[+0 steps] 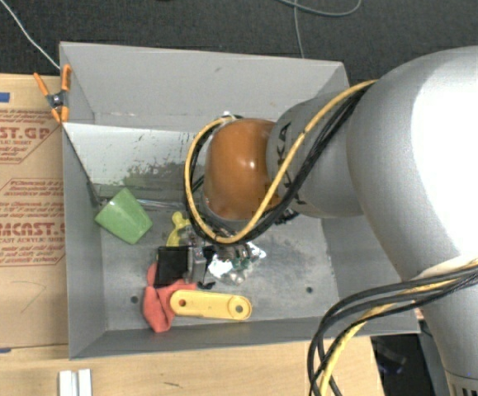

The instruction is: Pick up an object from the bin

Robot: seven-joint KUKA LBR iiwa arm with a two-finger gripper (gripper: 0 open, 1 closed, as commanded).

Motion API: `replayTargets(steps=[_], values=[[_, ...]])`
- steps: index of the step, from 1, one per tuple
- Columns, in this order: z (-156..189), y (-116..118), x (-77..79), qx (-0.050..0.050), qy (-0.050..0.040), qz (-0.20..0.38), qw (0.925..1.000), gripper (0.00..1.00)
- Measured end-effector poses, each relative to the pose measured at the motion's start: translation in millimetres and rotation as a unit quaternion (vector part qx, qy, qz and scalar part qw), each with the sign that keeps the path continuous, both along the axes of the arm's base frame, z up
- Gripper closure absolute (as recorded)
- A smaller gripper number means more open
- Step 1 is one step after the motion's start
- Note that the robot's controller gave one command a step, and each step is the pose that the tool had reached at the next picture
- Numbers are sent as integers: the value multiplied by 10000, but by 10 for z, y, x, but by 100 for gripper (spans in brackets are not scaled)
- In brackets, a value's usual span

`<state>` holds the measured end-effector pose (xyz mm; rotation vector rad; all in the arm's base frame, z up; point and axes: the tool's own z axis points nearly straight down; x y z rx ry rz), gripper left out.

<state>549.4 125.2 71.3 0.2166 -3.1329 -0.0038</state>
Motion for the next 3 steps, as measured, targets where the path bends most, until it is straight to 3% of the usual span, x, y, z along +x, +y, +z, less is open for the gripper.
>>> replayTargets(steps=[3], values=[[173, -4, -21, -7, 33, -1, 10000, 100]])
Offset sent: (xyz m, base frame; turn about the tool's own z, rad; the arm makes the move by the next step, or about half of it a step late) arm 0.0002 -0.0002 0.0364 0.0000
